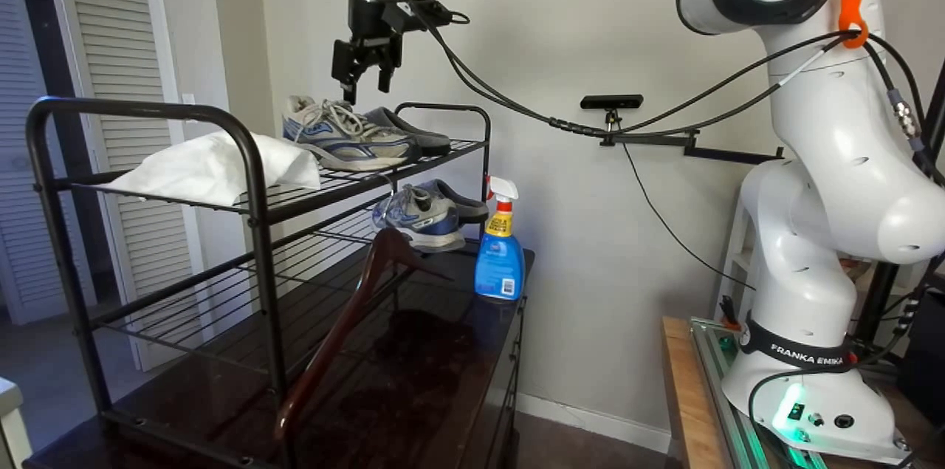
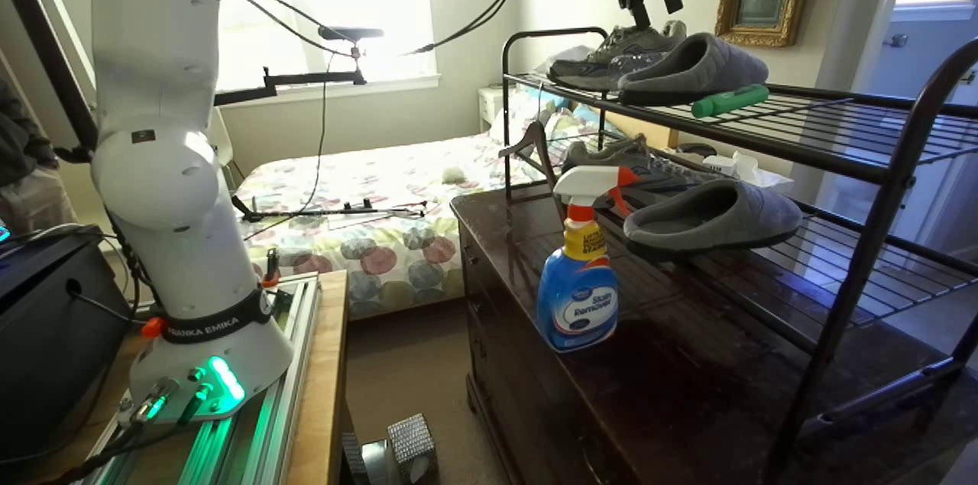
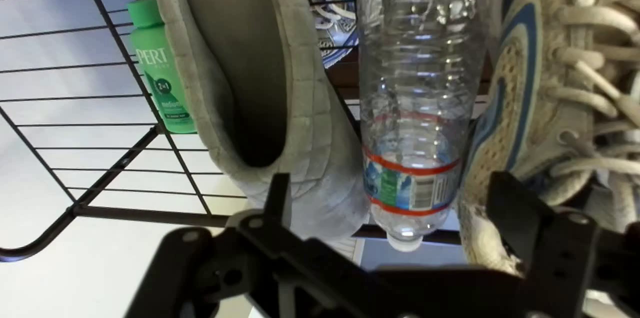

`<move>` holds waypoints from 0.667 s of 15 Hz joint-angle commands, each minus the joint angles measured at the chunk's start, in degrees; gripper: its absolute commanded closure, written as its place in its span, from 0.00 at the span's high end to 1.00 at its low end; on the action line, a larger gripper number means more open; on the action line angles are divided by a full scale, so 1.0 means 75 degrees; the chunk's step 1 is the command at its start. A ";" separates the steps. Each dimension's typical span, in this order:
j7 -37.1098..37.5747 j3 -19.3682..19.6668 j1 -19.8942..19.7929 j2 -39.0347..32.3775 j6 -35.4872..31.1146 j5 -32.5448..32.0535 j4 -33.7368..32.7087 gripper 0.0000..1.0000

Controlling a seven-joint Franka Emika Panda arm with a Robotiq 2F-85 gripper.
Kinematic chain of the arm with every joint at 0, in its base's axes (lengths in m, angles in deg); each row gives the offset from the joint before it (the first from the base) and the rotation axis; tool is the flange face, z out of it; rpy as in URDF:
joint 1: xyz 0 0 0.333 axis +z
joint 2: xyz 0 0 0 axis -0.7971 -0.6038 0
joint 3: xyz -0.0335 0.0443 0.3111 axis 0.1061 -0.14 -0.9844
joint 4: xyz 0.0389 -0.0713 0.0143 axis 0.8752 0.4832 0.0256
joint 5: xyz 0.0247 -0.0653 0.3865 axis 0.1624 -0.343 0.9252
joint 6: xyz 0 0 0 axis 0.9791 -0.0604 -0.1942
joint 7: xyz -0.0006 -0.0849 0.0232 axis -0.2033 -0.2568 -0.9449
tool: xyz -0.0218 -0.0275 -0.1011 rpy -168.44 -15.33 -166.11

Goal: Put the water bottle on the topmost shelf.

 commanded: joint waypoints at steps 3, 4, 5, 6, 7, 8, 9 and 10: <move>0.1972 0.0253 0.0481 0.0160 -0.0748 -0.1191 -0.0066 1.00; 0.1218 0.0104 0.0244 0.0176 -0.0557 -0.0686 -0.0050 1.00; 0.1510 0.0127 0.0314 0.0176 -0.0629 -0.0867 -0.0050 1.00; 0.1658 0.0143 0.0362 0.0171 -0.0660 -0.0949 -0.0050 1.00; 0.1741 0.0145 0.0384 0.0167 -0.0666 -0.0987 -0.0049 1.00; 0.1774 0.0148 0.0388 0.0167 -0.0666 -0.0997 -0.0050 1.00; 0.1782 0.0158 0.0387 0.0167 -0.0669 -0.0999 -0.0049 1.00; 0.1784 0.0169 0.0387 0.0167 -0.0671 -0.0999 -0.0049 1.00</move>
